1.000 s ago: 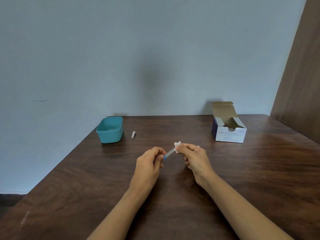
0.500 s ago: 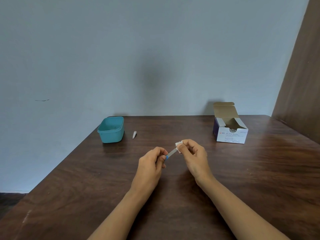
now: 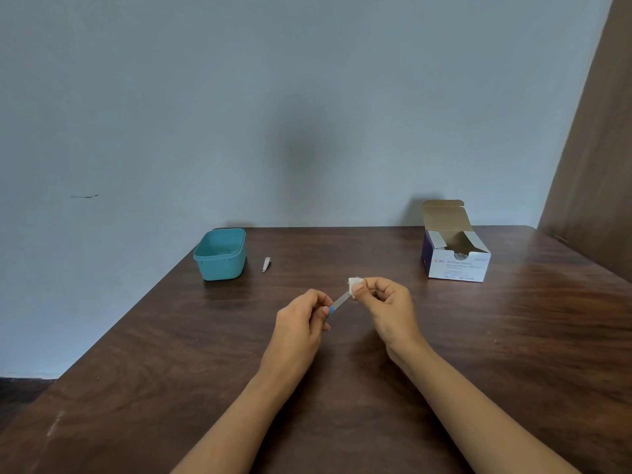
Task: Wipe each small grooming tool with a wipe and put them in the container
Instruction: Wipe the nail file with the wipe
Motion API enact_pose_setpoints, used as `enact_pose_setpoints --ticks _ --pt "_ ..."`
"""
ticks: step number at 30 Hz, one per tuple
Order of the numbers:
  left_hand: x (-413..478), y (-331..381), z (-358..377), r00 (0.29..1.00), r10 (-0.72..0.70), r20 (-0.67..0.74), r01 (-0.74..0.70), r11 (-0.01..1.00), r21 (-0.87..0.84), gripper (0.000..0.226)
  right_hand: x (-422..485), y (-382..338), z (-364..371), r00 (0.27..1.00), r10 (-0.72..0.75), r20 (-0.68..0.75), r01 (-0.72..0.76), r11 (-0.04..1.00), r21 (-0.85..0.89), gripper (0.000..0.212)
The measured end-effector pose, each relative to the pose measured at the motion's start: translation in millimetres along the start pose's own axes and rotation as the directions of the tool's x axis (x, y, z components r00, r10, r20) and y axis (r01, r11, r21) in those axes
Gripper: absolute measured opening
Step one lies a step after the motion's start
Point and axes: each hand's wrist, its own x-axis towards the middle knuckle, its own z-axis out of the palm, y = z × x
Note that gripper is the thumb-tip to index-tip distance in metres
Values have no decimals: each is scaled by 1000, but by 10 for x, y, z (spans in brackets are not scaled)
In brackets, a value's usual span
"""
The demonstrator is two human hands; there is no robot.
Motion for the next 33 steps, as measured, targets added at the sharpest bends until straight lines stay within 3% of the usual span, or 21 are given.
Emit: enact_pose_setpoints --ticks 5,10,14,23,28,33 --pt "-5 11 0 1000 -3 7 3 1000 -6 14 2 5 1 996 87 14 -87 995 57 11" --pt "-15 33 10 1000 7 23 -7 1000 -23 13 10 42 -2 998 -55 -26 51 992 -119 26" --pt "-34 30 -7 999 -31 18 32 999 -39 12 23 63 -2 996 -75 -46 67 985 -159 24" --pt "-34 52 -17 998 -46 43 48 998 -46 17 26 14 5 997 81 -2 -81 997 7 17" --pt "-40 70 2 996 -12 85 17 998 -56 14 62 45 -37 998 -17 -55 10 993 -118 28" --pt "-45 81 -5 994 -29 103 36 997 -68 14 36 24 -49 995 -94 -37 84 972 -219 25"
